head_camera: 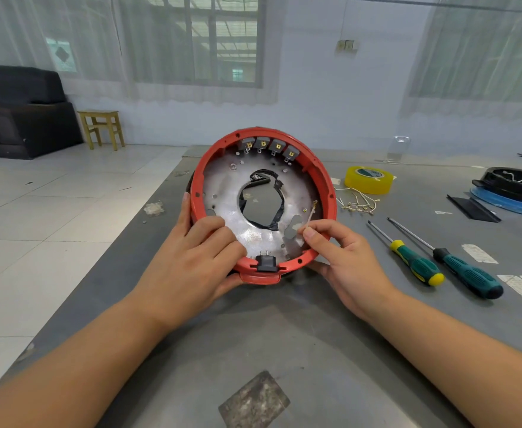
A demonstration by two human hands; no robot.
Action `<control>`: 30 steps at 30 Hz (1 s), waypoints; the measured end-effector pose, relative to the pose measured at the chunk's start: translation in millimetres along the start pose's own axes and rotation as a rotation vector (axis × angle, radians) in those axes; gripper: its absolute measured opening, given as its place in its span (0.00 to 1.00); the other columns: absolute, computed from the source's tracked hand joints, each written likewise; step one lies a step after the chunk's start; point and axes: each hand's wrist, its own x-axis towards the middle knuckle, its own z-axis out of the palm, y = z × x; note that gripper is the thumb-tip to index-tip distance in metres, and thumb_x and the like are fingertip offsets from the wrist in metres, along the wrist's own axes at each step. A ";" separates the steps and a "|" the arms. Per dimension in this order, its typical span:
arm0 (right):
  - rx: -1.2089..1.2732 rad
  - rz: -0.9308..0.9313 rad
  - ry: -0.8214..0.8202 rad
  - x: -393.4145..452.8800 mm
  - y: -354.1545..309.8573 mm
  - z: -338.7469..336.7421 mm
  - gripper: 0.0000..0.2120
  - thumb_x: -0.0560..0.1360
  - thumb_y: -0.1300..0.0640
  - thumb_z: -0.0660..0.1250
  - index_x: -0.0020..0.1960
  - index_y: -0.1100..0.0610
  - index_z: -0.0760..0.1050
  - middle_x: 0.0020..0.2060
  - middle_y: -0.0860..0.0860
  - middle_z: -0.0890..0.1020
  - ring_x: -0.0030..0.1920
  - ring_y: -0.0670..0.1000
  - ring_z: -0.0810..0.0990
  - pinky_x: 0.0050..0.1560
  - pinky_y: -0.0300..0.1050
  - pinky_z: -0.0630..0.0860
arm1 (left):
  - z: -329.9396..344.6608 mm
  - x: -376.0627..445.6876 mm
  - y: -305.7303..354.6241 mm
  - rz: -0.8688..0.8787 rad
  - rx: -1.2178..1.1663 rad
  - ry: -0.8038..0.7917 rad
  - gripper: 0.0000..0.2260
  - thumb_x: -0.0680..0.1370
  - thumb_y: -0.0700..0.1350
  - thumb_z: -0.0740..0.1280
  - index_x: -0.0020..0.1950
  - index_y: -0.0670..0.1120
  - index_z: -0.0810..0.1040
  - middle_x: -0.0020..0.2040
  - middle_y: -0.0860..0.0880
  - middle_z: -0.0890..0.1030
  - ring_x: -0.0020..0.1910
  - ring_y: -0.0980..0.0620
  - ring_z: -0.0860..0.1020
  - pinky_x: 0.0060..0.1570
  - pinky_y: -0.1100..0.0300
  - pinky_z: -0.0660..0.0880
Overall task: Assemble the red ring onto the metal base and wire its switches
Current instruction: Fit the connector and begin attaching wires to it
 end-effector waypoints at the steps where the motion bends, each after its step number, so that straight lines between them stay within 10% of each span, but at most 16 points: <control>1: 0.007 0.005 0.004 -0.3 -1.1 0.3 0.15 0.70 0.48 0.76 0.51 0.58 0.84 0.61 0.69 0.73 0.49 0.58 0.78 0.62 0.73 0.75 | 1.0 0.0 1.4 -0.007 -0.014 0.002 0.18 0.81 0.58 0.67 0.47 0.43 0.81 0.47 0.45 0.81 0.55 0.39 0.79 0.69 0.25 0.67; 6: 0.011 0.011 0.077 -0.8 1.0 1.7 0.06 0.76 0.54 0.73 0.50 0.55 0.84 0.46 0.61 0.78 0.42 0.52 0.77 0.61 0.71 0.75 | 3.8 -3.3 15.4 -0.358 -0.356 -0.051 0.21 0.70 0.59 0.80 0.58 0.51 0.83 0.82 0.43 0.61 0.81 0.37 0.55 0.77 0.32 0.61; 10: 0.007 0.009 0.152 1.7 4.7 -1.3 0.03 0.78 0.55 0.72 0.48 0.50 0.85 0.38 0.51 0.80 0.40 0.49 0.78 0.60 0.69 0.78 | 3.6 -0.3 22.9 -0.817 -0.917 -0.069 0.44 0.67 0.46 0.81 0.75 0.73 0.64 0.83 0.64 0.35 0.84 0.54 0.39 0.79 0.41 0.50; 14: -0.018 -0.020 0.198 3.7 6.9 -1.7 0.02 0.78 0.53 0.73 0.49 0.49 0.85 0.47 0.52 0.82 0.48 0.50 0.79 0.62 0.70 0.76 | 1.4 12.2 28.2 -1.380 -1.722 0.101 0.51 0.67 0.41 0.79 0.74 0.79 0.54 0.84 0.57 0.56 0.74 0.51 0.74 0.70 0.42 0.74; 17: -0.056 -0.057 0.196 3.1 6.5 -0.7 0.08 0.75 0.48 0.74 0.50 0.50 0.85 0.53 0.57 0.80 0.54 0.53 0.79 0.65 0.70 0.74 | 7.0 13.2 38.1 -1.457 -2.000 0.070 0.52 0.70 0.43 0.81 0.82 0.65 0.51 0.67 0.46 0.83 0.61 0.45 0.85 0.56 0.49 0.84; 21: -0.101 -0.062 0.176 3.6 4.3 -1.7 0.03 0.77 0.51 0.73 0.49 0.49 0.85 0.60 0.57 0.80 0.65 0.59 0.77 0.71 0.66 0.70 | 8.5 14.2 41.4 -1.469 -1.980 0.054 0.33 0.71 0.46 0.79 0.73 0.43 0.73 0.62 0.42 0.86 0.59 0.45 0.86 0.52 0.56 0.84; 25: -0.371 -0.170 0.268 0.6 -5.9 -2.3 0.03 0.77 0.50 0.73 0.46 0.42 0.84 0.68 0.28 0.67 0.78 0.46 0.62 0.77 0.54 0.62 | 8.2 13.4 41.7 -1.454 -1.909 0.098 0.32 0.70 0.45 0.79 0.71 0.43 0.71 0.60 0.43 0.87 0.60 0.46 0.86 0.55 0.54 0.84; 30: -0.631 -0.482 0.271 -5.0 -22.2 0.6 0.04 0.77 0.51 0.73 0.47 0.41 0.83 0.61 0.42 0.75 0.62 0.49 0.74 0.64 0.36 0.66 | 9.2 12.7 42.0 -1.410 -1.827 0.127 0.33 0.68 0.46 0.80 0.69 0.45 0.69 0.59 0.47 0.87 0.60 0.47 0.85 0.65 0.48 0.77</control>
